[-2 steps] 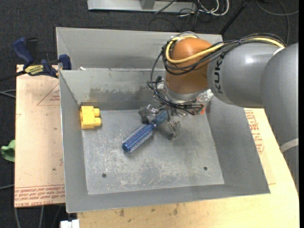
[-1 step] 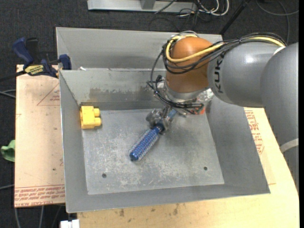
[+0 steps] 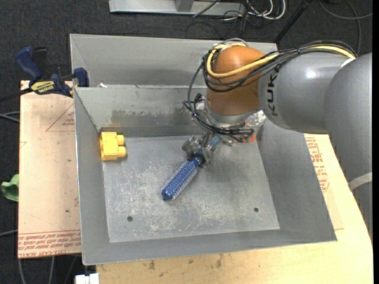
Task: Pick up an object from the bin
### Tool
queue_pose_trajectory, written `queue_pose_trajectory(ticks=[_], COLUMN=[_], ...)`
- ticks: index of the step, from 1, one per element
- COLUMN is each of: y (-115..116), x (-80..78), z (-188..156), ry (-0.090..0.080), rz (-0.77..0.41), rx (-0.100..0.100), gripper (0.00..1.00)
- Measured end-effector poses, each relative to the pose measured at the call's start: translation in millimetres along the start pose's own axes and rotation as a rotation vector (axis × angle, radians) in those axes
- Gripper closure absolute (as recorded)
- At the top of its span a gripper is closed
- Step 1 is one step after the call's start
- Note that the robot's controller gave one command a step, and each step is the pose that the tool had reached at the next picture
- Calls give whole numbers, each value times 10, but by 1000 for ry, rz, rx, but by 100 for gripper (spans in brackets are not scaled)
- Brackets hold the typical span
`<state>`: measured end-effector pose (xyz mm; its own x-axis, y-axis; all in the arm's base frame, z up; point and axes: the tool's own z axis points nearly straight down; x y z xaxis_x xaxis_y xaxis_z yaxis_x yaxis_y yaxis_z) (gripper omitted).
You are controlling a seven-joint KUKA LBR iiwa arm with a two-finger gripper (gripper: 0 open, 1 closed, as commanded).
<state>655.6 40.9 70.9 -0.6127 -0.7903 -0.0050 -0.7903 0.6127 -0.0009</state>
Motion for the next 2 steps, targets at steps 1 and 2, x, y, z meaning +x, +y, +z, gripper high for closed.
queue_pose_trajectory(ticks=[1,2], y=[18,124], x=[22,-9], z=[-1034,-1998], ry=[-3,-4], rz=[-17,5], rx=[6,7], gripper=[100,100])
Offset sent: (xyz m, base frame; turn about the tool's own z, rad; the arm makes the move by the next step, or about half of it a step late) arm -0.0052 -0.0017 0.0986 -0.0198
